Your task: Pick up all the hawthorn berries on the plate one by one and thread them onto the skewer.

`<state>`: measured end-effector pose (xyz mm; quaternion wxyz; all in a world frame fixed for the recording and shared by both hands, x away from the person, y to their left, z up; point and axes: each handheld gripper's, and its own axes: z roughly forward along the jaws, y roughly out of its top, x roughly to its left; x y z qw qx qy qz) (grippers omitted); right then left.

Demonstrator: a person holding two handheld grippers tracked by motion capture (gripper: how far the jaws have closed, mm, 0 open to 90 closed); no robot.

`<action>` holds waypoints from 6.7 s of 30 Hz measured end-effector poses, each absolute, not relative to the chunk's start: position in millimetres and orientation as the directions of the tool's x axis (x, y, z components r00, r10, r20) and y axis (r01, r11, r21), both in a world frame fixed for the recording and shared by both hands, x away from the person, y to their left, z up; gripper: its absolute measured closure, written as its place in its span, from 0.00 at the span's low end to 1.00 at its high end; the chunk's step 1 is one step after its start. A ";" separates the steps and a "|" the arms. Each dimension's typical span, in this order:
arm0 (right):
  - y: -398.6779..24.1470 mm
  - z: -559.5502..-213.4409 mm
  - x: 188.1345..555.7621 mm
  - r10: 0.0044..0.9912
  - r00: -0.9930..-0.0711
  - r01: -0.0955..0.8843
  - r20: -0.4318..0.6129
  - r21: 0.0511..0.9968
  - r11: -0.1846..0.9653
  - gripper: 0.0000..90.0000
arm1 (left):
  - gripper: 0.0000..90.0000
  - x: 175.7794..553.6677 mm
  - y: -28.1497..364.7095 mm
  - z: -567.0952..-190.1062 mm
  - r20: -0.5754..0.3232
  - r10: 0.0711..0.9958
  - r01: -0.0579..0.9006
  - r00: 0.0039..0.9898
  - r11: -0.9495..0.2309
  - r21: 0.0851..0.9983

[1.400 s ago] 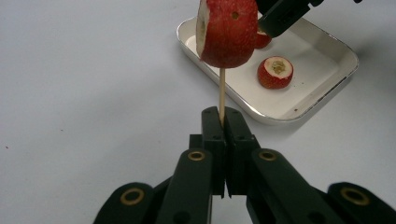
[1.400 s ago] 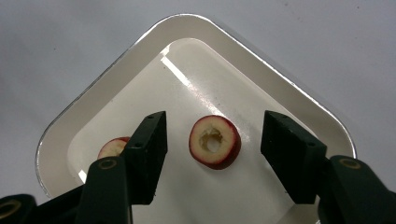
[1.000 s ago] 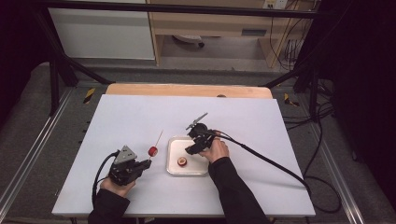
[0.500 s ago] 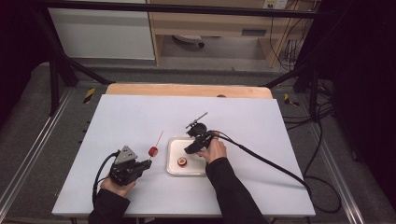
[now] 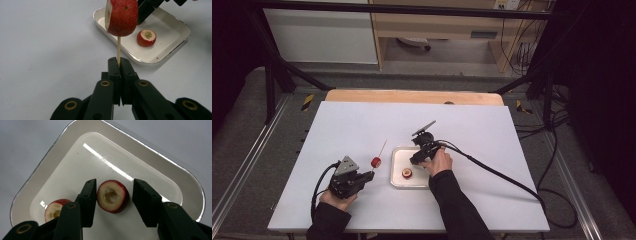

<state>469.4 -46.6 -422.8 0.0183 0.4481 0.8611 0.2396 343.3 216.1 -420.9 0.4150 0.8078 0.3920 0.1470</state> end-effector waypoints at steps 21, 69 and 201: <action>-62.7 -391.4 457.8 0.759 -0.595 0.718 0.265 0.601 0.352 0.68 | 0.98 339.2 210.3 -418.9 -0.080 0.742 0.493 0.665 -0.357 0.793; -112.6 -365.1 408.3 0.564 -0.647 0.416 0.513 0.858 -0.302 0.68 | 0.99 332.1 134.2 -401.6 -0.102 0.678 0.453 0.727 -0.363 0.814; -96.2 -390.2 384.0 0.580 -0.731 0.432 0.358 0.902 -0.012 0.68 | 0.99 348.8 118.3 -401.3 -0.189 0.707 0.494 0.682 -0.254 0.831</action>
